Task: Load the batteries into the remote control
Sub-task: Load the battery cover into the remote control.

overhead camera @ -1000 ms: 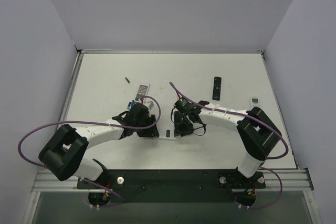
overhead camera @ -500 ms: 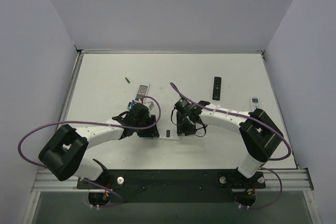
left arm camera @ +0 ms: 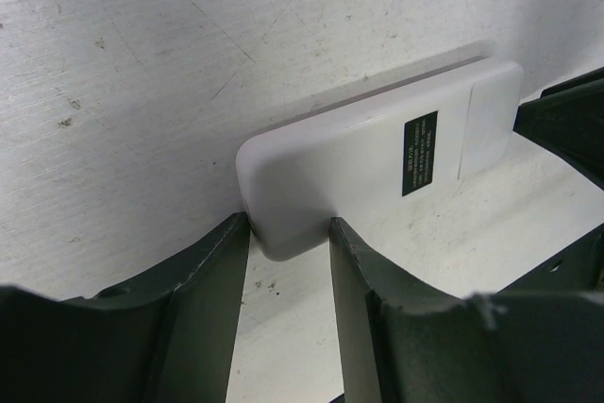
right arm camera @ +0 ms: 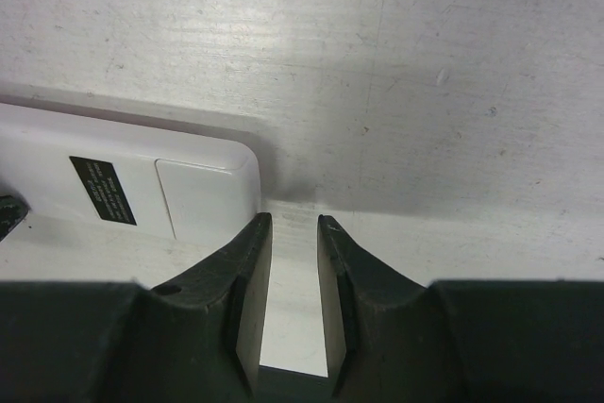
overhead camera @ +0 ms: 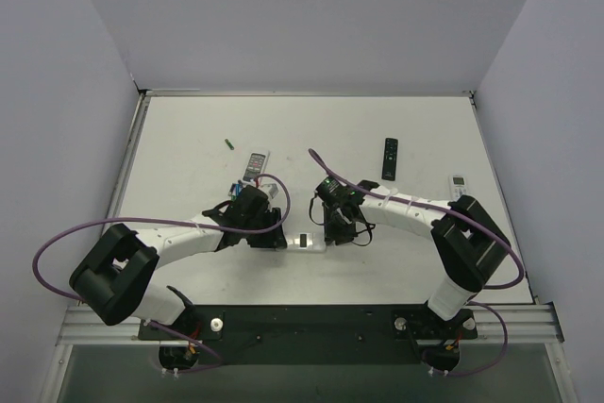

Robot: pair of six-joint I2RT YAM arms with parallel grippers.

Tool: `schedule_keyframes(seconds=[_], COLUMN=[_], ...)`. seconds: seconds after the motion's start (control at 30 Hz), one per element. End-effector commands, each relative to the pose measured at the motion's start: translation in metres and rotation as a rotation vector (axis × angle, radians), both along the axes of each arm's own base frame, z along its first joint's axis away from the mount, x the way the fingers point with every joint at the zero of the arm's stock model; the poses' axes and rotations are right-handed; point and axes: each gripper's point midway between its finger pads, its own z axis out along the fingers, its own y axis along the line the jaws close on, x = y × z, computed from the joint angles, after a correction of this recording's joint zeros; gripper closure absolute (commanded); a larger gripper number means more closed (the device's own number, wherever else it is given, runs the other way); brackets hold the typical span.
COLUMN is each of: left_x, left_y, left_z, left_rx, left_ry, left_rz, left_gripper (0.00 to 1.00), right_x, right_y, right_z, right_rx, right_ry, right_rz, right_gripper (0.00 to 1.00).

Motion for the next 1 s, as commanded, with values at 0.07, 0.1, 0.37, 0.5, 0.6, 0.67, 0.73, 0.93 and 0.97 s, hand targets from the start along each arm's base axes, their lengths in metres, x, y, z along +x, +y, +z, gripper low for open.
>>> schedule_keyframes(seconds=[0.07, 0.1, 0.37, 0.5, 0.6, 0.67, 0.73, 0.93, 0.97], left_x=[-0.016, -0.016, -0.015, -0.015, -0.015, -0.014, -0.014, -0.013, -0.014], left_y=[-0.004, -0.004, -0.006, -0.006, -0.006, -0.006, -0.006, -0.007, -0.007], left_z=[-0.002, -0.002, 0.0, 0.0, 0.0, 0.001, 0.001, 0.002, 0.001], left_rx=[-0.005, -0.006, -0.006, -0.004, -0.004, -0.005, -0.005, -0.006, -0.004], left_ry=[0.058, 0.058, 0.06, 0.062, 0.062, 0.06, 0.06, 0.059, 0.061], left_rz=[-0.04, -0.039, -0.039, -0.038, -0.039, -0.041, -0.041, -0.043, -0.041], left_gripper=[0.51, 0.51, 0.51, 0.51, 0.51, 0.51, 0.51, 0.51, 0.51], right_x=[0.009, 0.011, 0.013, 0.01, 0.008, 0.008, 0.007, -0.001, -0.002], right_y=[-0.004, -0.003, 0.0, 0.0, 0.0, 0.001, 0.005, 0.009, 0.009], right_z=[0.02, 0.023, 0.023, 0.011, 0.001, -0.003, -0.005, -0.015, -0.016], right_rx=[0.031, 0.039, 0.066, 0.064, 0.074, 0.087, 0.107, 0.134, 0.135], right_ry=[-0.059, -0.068, -0.082, -0.055, -0.029, -0.023, -0.018, 0.025, 0.029], right_rz=[-0.044, -0.047, -0.041, -0.037, -0.034, -0.031, -0.018, -0.002, -0.002], right_gripper=[0.76, 0.75, 0.72, 0.73, 0.74, 0.76, 0.78, 0.8, 0.8])
